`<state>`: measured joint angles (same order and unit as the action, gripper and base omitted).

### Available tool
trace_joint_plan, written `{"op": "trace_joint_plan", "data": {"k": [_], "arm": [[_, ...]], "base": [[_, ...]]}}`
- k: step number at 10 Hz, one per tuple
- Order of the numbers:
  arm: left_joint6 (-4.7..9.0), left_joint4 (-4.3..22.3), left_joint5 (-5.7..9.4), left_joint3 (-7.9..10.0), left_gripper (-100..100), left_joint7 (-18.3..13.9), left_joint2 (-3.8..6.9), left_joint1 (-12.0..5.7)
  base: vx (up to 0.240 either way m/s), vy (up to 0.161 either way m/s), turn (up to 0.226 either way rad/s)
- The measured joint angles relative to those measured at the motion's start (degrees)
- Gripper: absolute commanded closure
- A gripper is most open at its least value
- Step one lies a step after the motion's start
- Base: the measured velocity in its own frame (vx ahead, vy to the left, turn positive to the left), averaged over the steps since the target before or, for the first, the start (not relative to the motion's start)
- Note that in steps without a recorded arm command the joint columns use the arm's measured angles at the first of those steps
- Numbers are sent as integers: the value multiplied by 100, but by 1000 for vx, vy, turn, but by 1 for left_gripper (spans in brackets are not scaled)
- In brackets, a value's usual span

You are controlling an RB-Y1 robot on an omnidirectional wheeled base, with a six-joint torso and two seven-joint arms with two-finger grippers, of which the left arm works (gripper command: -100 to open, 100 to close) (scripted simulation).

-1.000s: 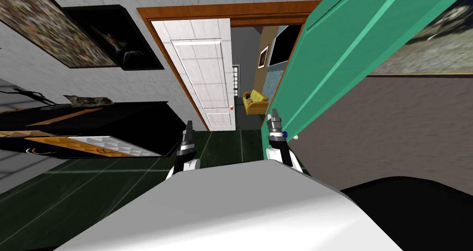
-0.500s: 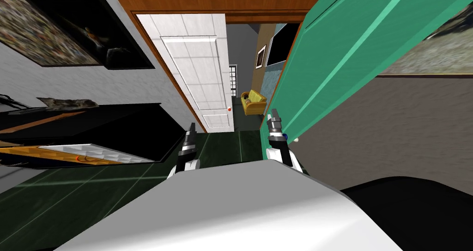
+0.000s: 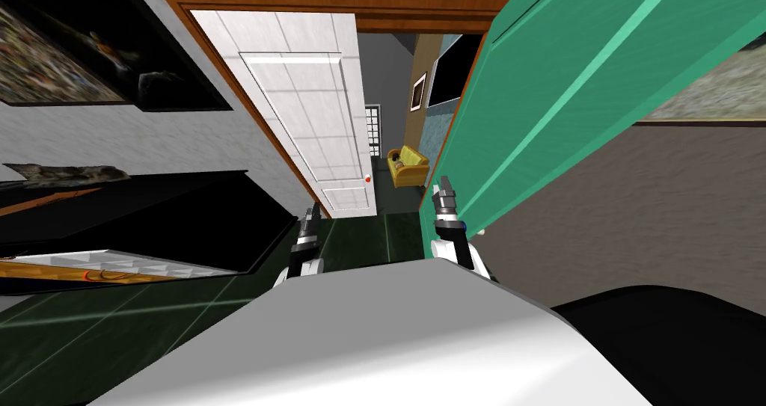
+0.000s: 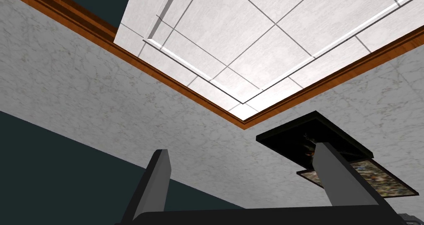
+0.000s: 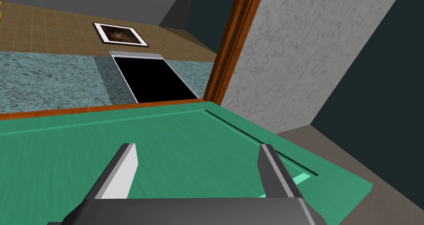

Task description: Pull the door open

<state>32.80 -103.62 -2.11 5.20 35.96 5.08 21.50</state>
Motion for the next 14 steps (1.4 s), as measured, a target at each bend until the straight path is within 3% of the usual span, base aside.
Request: {"op": "trace_joint_plan", "data": {"k": [7, 14], "arm": [[223, 943, -233, 236, -100, 776, 21, -280], [362, 1785, -463, 472, -100, 1546, -1, -540]], "base": [[102, -33, -63], [109, -28, -63]]}}
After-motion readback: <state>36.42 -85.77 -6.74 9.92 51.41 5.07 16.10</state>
